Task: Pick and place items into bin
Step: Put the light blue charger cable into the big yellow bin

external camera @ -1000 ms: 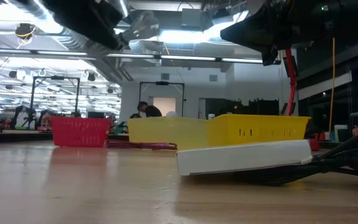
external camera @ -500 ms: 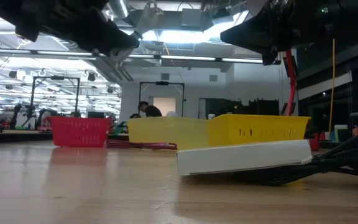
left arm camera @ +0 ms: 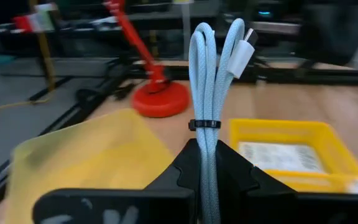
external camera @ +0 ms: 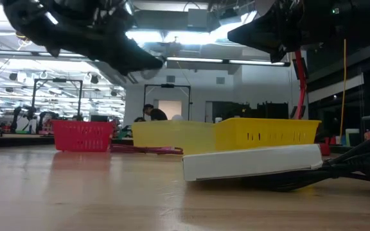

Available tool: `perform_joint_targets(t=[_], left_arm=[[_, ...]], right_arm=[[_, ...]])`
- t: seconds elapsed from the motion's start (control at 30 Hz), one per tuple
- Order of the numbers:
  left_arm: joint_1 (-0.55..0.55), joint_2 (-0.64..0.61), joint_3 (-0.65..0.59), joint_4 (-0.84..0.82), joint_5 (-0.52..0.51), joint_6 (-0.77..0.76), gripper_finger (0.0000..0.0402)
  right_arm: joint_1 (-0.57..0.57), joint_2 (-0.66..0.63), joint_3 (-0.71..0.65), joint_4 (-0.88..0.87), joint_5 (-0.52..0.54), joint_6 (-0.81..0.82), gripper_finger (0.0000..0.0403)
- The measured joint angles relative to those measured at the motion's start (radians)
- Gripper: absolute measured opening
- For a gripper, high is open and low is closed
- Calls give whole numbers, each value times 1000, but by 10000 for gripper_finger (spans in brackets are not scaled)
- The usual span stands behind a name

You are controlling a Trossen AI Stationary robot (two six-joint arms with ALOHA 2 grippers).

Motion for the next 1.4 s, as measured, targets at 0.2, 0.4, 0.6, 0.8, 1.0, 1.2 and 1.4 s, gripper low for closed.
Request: perform_joint_targets(t=[0.2,0.4,0.6,0.8,1.0,1.2,1.4], left_arm=[[73,160,104,-9,-2,-6,18],[131,260,262,-218,21,4,18],[174,293,419,-517,21,37,18],[198,299,470,-577,13,100,18],[229,324,472,-610,13,111,18],[251,398,470,-602,48,111,19],[265,419,471,-597,42,125,48]], right_arm=[[0,0,0,-1,0,1,0],[0,0,0,-4,0,2,0],[0,0,0,-23,0,1,0],[0,0,0,-25,0,-1,0],[0,0,0,-27,0,-28,0],[-6,0,0,-26,0,-60,0],[-31,0,0,-26,2,-52,0]])
